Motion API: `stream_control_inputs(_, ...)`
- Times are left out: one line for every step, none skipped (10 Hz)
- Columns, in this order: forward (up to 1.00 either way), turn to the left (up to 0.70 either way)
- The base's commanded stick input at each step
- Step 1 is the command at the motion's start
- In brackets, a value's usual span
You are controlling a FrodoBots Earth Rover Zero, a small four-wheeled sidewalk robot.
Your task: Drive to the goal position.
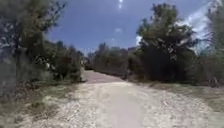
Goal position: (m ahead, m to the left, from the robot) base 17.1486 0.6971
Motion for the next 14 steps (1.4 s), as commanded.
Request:
stream_control_inputs(0.5, 0.0)
stream_control_inputs(0.5, 0.0)
stream_control_inputs(0.5, 0.0)
stream_control_inputs(0.5, 0.0)
stream_control_inputs(0.5, 0.0)
stream_control_inputs(0.5, 0.0)
stream_control_inputs(0.5, 0.0)
stream_control_inputs(0.5, 0.0)
stream_control_inputs(0.5, 0.0)
stream_control_inputs(0.5, 0.0)
stream_control_inputs(0.5, 0.0)
stream_control_inputs(0.5, 0.0)
stream_control_inputs(0.5, 0.0)
stream_control_inputs(0.5, 0.0)
